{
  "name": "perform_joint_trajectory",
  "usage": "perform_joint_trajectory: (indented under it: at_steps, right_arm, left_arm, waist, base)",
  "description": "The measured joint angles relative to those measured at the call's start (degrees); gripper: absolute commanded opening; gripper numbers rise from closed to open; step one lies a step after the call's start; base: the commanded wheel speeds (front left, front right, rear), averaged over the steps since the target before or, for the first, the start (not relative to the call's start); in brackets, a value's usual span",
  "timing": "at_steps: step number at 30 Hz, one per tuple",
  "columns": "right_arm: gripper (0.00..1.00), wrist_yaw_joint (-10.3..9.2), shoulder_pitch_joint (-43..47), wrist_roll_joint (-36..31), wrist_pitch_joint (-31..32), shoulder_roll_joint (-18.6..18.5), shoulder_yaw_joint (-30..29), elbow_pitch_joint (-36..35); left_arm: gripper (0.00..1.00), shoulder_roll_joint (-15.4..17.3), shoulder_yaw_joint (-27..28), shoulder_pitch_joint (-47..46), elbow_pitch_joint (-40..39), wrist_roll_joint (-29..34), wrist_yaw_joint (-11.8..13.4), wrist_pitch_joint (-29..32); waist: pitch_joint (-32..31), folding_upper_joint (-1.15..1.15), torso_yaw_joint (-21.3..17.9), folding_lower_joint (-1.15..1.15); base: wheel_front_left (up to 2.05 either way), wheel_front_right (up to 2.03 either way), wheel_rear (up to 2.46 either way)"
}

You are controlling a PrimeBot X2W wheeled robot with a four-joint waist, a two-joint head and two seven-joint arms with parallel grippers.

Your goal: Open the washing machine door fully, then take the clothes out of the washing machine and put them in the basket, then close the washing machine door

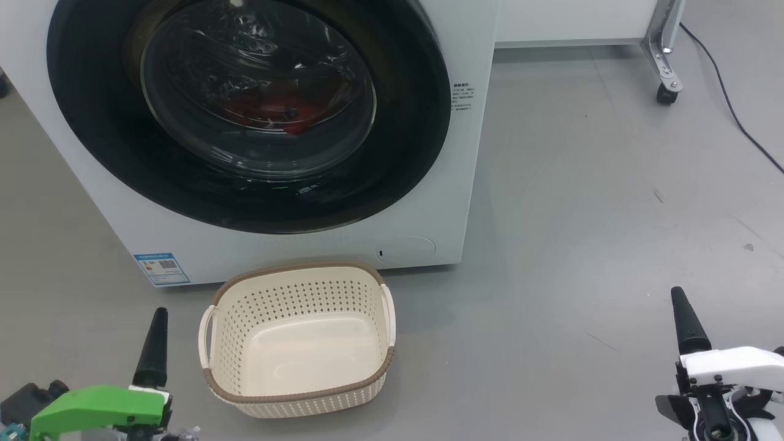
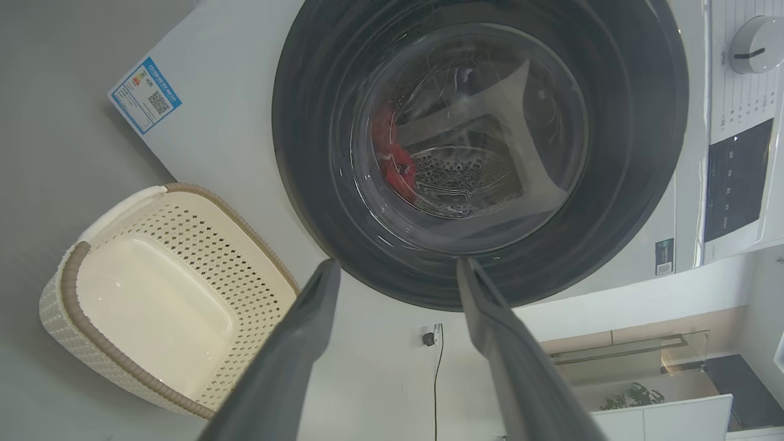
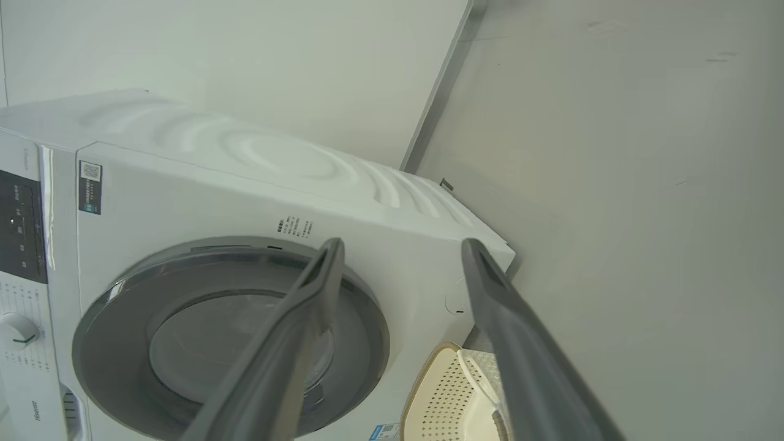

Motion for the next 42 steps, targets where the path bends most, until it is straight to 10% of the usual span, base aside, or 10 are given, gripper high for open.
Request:
perform_joint_trajectory:
  at_steps: [42]
  right_arm:
    - [1.0, -6.61, -1.44, -43.78, -7.68, -3.64, 12.52, -2.03]
  left_arm:
    - [1.0, 3.86, -10.17, -1.72, -3.55, 45.0, 4.63, -8.42]
  waist:
    - [0.37, 0.0, 0.12, 0.0]
  base:
    - [0.0, 0.0, 0.0]
